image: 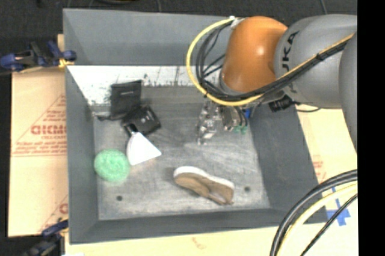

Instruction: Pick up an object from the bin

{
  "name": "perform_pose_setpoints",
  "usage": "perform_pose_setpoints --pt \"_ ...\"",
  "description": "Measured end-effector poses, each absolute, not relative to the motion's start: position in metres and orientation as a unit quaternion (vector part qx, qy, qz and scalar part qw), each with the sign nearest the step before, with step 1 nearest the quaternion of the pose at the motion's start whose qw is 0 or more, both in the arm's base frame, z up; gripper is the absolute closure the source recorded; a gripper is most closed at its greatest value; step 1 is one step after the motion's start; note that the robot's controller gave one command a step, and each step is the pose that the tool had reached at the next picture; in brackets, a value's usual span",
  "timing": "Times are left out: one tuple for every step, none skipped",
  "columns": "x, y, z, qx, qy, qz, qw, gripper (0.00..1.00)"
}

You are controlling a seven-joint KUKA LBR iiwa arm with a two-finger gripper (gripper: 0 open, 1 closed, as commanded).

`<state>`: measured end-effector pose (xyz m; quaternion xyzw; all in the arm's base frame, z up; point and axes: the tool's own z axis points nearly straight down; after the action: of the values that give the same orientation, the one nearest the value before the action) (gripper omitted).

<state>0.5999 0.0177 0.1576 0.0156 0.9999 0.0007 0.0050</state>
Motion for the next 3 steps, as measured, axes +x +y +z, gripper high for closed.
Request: perform_pose_setpoints --pt "0.583 0.023 0.187 0.010 1.000 0.000 0.003 0.00" --pt "0.583 0.023 0.187 0.010 1.000 0.000 0.002 0.00" --pt "0.573 0.024 0.169 -0.014 1.000 -0.001 0.003 0.00"
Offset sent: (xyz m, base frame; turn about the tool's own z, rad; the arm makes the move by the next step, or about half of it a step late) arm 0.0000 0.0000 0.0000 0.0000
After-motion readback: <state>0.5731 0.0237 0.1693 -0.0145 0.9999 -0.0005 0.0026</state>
